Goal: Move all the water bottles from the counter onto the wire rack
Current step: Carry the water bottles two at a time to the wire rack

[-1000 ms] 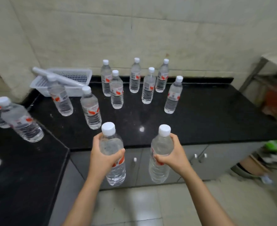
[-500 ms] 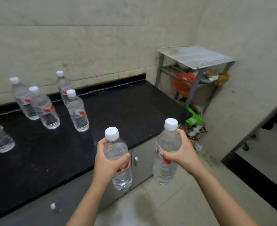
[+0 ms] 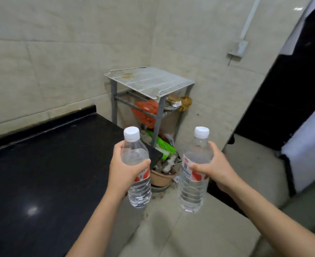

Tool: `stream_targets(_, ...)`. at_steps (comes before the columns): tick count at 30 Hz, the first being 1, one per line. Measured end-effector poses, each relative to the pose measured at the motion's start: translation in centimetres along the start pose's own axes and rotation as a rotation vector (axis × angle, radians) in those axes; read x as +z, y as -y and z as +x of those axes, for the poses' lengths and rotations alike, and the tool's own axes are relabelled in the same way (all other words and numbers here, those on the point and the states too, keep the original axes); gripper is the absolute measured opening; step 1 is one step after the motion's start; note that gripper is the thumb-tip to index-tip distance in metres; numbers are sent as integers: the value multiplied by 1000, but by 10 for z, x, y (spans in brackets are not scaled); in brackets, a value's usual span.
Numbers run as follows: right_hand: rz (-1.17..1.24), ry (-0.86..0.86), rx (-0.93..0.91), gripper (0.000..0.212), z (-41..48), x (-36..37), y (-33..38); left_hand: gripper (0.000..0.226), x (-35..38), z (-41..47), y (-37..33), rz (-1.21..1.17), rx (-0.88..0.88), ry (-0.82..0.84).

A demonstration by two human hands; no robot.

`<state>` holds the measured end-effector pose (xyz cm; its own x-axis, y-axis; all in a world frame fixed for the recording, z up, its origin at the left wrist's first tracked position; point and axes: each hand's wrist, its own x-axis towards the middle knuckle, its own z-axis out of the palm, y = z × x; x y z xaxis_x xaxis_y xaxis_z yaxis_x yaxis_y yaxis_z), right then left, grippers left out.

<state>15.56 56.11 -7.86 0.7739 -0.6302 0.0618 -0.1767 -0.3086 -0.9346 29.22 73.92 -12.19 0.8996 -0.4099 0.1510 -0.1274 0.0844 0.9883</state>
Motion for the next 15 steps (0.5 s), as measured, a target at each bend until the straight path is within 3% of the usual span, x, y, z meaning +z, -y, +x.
stream_targets(10,-60,-118,104,61,95,-62,-25,74,115,117,21,10,-37,219)
stream_targets(15,-33,-200,114,54,122,-128,-50,66,194,149,29,58,5,274)
